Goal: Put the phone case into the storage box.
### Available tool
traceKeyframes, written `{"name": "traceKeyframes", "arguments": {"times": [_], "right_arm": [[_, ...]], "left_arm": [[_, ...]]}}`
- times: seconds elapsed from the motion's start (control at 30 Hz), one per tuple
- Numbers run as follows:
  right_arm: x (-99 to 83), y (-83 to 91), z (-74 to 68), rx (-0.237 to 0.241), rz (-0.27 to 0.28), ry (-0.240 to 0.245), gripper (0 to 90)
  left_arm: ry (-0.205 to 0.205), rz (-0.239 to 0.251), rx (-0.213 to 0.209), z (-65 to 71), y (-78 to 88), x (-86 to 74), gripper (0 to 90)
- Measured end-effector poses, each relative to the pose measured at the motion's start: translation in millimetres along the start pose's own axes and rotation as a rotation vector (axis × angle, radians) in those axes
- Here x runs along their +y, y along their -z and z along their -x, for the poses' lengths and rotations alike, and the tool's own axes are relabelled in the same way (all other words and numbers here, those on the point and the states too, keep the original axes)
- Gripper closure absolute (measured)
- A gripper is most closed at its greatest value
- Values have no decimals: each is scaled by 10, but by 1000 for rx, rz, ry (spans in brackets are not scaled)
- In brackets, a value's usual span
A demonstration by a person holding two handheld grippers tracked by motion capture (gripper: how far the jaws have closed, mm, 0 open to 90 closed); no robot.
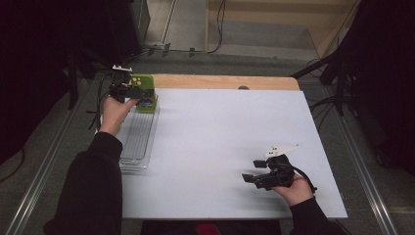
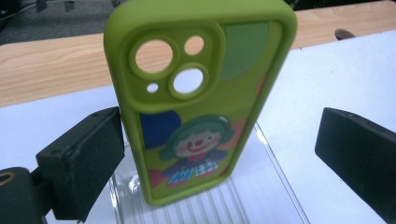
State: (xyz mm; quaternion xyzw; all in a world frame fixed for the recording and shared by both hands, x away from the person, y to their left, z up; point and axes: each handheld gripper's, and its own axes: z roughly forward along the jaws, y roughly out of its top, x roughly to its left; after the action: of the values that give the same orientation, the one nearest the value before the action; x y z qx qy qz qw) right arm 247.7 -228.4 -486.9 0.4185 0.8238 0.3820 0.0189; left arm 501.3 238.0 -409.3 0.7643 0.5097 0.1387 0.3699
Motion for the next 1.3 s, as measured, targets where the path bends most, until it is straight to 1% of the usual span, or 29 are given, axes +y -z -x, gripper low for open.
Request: {"name": "traceKeyframes", "arguments": {"times": [0.07,0.13,0.27,0.37,0.47,0.5,0.53,0.57,0.6,0.63,0.73,0.8,0.97,1.17,1.3], "right_arm": [[0,0,1,1,0,-1,236],[0,0,2,0,0,0,236],[1,-1,0,0,0,-2,236],[3,-2,-1,0,-3,-2,236],[4,-1,-1,0,-3,0,236],[4,-1,-2,-1,-3,0,236],[4,-1,-2,-1,-2,-1,236],[5,-1,-1,0,-2,-2,236],[4,-1,-1,-1,-3,0,236],[4,-1,-1,0,-3,0,236],[3,0,-1,-2,-1,-4,236],[2,1,5,1,0,-4,236],[1,2,11,-1,1,-4,236],[1,2,12,0,2,-5,236],[1,5,14,1,4,-8,236]], "left_arm": [[3,-16,-9,-5,28,-10,18],[1,-22,-6,-7,62,-19,18],[15,-37,-20,-15,129,-20,18],[18,-47,-38,0,173,-17,18],[11,-64,-65,27,207,-16,18],[9,-68,-73,39,217,-17,18],[6,-78,-89,49,225,-20,18],[6,-90,-116,59,231,-24,20],[0,-93,-134,71,240,-31,20],[-5,-92,-138,87,250,-37,21],[-6,-98,-180,123,271,-44,23],[-19,-97,-190,160,286,-47,53],[-36,-99,-229,242,314,-46,55],[-43,-109,-252,345,324,-60,58],[-56,-111,-262,413,336,-63,58]]}}
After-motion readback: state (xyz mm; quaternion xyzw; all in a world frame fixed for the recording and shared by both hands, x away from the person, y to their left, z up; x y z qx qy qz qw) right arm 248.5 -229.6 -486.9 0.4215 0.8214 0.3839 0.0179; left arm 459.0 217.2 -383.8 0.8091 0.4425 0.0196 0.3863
